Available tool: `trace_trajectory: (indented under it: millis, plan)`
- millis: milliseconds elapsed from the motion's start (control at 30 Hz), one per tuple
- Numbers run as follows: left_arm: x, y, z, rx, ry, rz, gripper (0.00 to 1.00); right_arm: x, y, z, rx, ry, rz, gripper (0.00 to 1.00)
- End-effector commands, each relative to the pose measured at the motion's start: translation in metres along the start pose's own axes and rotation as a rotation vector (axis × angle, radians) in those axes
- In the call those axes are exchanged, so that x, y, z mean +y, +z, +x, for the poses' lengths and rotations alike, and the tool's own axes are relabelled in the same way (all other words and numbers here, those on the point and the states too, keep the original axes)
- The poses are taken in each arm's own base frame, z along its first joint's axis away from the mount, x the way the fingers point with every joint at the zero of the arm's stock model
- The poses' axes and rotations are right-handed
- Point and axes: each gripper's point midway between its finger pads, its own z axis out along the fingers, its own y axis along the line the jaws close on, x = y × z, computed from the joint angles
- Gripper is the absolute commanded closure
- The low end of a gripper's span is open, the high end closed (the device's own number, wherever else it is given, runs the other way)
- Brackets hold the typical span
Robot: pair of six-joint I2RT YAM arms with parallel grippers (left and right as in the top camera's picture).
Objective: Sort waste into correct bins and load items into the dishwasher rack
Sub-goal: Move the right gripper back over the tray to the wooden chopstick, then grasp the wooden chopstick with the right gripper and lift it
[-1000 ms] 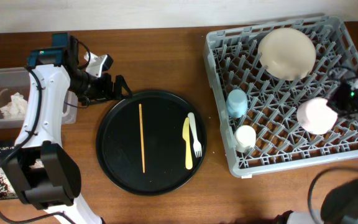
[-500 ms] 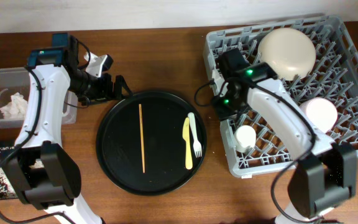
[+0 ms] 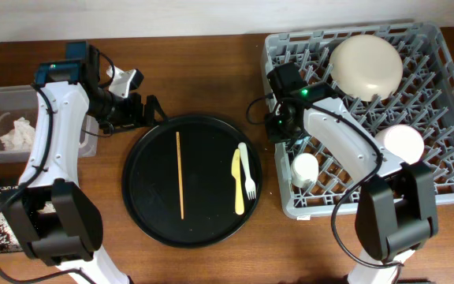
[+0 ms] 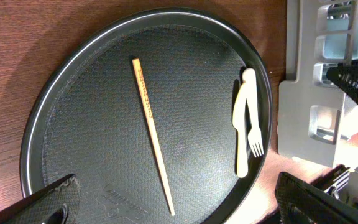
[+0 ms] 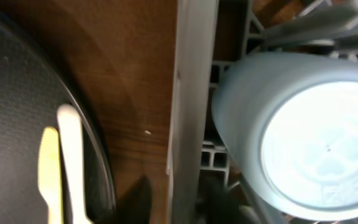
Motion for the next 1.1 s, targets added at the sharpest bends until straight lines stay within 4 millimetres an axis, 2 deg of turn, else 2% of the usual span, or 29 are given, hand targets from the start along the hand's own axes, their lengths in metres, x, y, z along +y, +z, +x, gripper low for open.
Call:
trace_trajectory:
  millis: [0,67,100,200,267,300,567,700,733,800,833,867,900,967,1000,1067]
  plan:
    - [-0.003,-0.006,-0.003,-0.02,0.012,0.001,0.0,0.006,-0.012,-0.01,-0.04,-0.014,-0.015,0.55]
    - [-0.003,-0.006,-0.003,-0.02,0.012,0.001,0.0,0.009,-0.04,-0.027,-0.119,-0.013,-0.028,0.4]
    - [-0.003,-0.006,-0.003,-0.02,0.012,0.001,0.0,0.004,-0.062,-0.035,-0.156,-0.009,-0.002,0.37]
    - [-0.003,-0.006,-0.003,-0.02,0.012,0.001,0.0,-0.001,-0.102,-0.025,-0.137,-0.008,0.015,0.31]
    - [-0.003,-0.006,-0.003,-0.02,0.012,0.001,0.0,-0.003,-0.106,-0.016,-0.111,-0.007,0.021,0.02]
    - [-0.003,-0.006,-0.003,-0.02,0.012,0.001,0.0,-0.004,-0.105,-0.011,-0.089,-0.008,0.027,0.01]
    - [-0.003,-0.006,-0.007,-0.034,0.019,0.002,0.0,-0.004,-0.106,-0.011,-0.09,-0.008,0.025,0.01]
    - [-0.003,-0.006,-0.007,-0.034,0.019,0.002,0.0,0.05,-0.105,0.022,0.066,0.024,-0.278,0.03]
    - [-0.003,-0.006,-0.007,-0.034,0.019,0.002,0.0,0.064,-0.103,0.032,0.108,0.035,-0.322,0.14]
    - [-0.003,-0.006,-0.007,-0.034,0.019,0.002,0.0,0.097,-0.095,0.052,0.14,-0.057,-0.335,0.25]
    - [-0.003,-0.006,-0.007,-0.034,0.019,0.002,0.0,0.124,-0.087,0.061,0.117,-0.141,-0.342,0.36]
    - [-0.003,-0.006,-0.007,-0.034,0.019,0.002,0.0,0.136,-0.082,0.068,0.106,-0.188,-0.328,0.39]
    - [-0.003,-0.006,-0.007,-0.034,0.019,0.002,0.0,0.142,-0.076,0.074,0.104,-0.181,-0.3,0.39]
    - [-0.003,-0.006,-0.007,-0.037,0.021,0.003,0.0,0.176,-0.067,0.073,0.041,-0.136,-0.344,0.39]
    - [-0.001,-0.007,-0.021,-0.091,0.052,-0.006,0.0,0.197,-0.064,0.071,0.001,-0.117,-0.382,0.44]
    - [-0.001,-0.007,-0.025,-0.104,0.06,-0.008,0.0,0.212,-0.059,0.078,-0.011,-0.1,-0.384,0.46]
